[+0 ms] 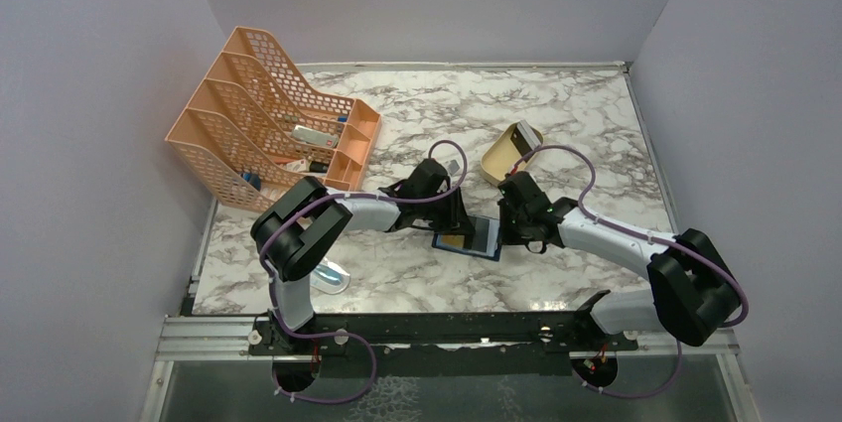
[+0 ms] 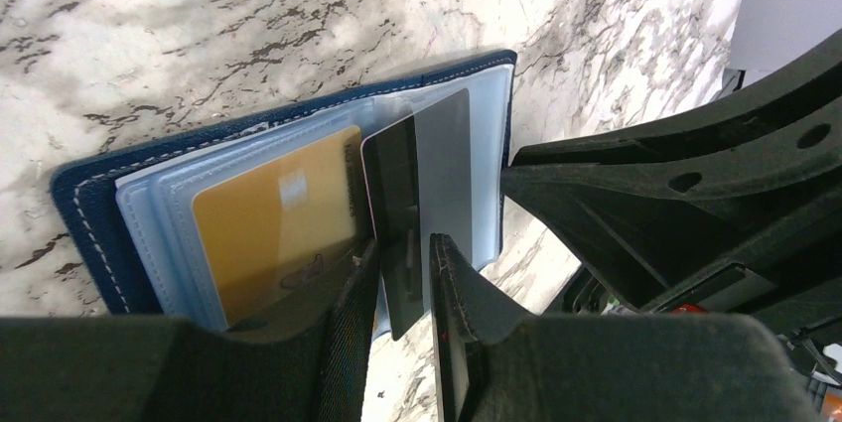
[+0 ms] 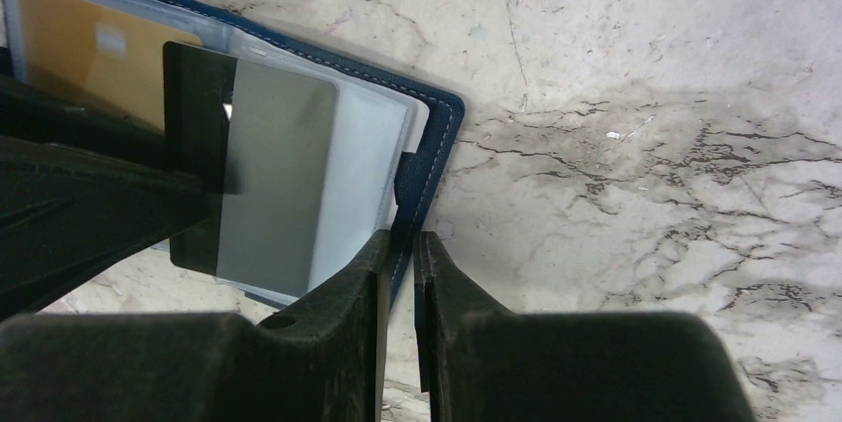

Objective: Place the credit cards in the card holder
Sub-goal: Insert the credit card into the card holder.

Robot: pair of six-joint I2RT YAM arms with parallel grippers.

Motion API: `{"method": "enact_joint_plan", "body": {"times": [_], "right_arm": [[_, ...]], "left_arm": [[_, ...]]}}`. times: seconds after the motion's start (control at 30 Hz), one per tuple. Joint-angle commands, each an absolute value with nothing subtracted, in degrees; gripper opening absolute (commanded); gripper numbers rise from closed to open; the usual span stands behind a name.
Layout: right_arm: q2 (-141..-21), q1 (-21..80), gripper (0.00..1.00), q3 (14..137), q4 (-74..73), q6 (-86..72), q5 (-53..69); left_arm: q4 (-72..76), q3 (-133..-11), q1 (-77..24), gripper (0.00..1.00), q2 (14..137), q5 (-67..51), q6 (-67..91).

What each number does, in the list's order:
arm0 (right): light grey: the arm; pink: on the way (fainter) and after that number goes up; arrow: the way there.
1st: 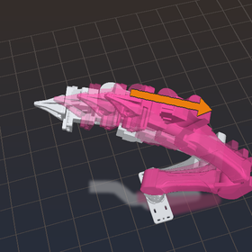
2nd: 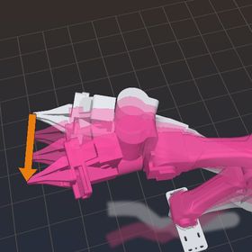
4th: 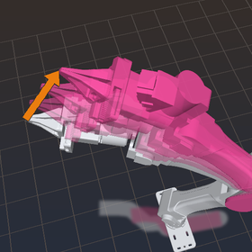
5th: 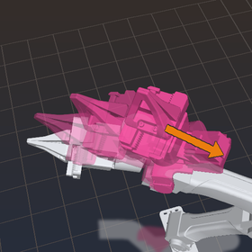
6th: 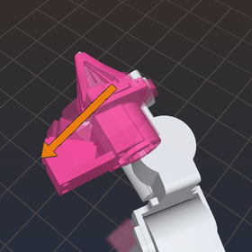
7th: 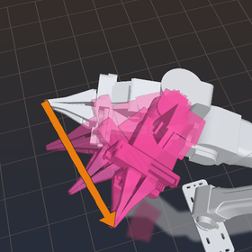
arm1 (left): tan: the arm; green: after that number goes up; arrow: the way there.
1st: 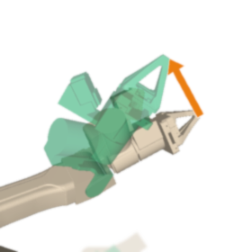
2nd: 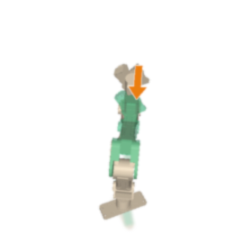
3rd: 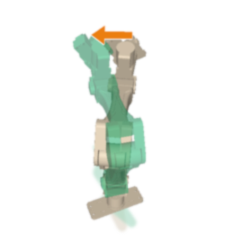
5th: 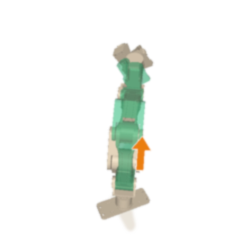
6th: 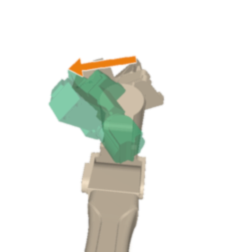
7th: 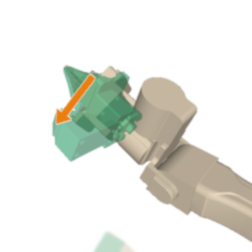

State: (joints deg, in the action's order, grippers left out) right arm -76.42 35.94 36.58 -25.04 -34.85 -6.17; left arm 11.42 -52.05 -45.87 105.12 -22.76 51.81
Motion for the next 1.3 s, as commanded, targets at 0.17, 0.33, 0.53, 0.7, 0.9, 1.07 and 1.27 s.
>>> {"method": "enact_joint_plan", "body": {"times": [0.17,0.33,0.53,0.7,0.9,1.07,1.27], "right_arm": [[-76.92,36.1,0.14,35.59,-21.73,-35.2,-6.85],[-76.56,36.12,0.14,35.24,-21.37,-35.11,-6.93],[-76.13,36.11,0.14,36.28,-22.38,-34.33,-8.3],[-74.03,36.12,0.19,38.31,-24.8,-34.6,-8.23],[-70.97,36.12,0.23,40.78,-27.66,-35.27,-7.01],[-69.64,36.1,0.23,42.21,-27.65,-35.57,-4.56],[-68.71,36.12,0.24,42.3,-24.37,-36.57,-0.46]], "left_arm": [[11.13,-55.15,-48.04,0.27,107.85,-22.13,49.16],[10.69,-56.86,-48.59,0.27,108.28,-21.07,47.51],[7.94,-57.44,-48.69,0.34,107.07,-18.28,45.72],[6.36,-56.24,-48.66,0.4,104.65,-16.25,46.28],[3.72,-55.53,-48.6,0.44,101.81,-13.72,47.06],[1.27,-55.42,-47.81,0.45,99.27,-12.1,46.93],[-4.28,-55.44,-46.15,0.45,95.62,-7.6,45.0]]}}
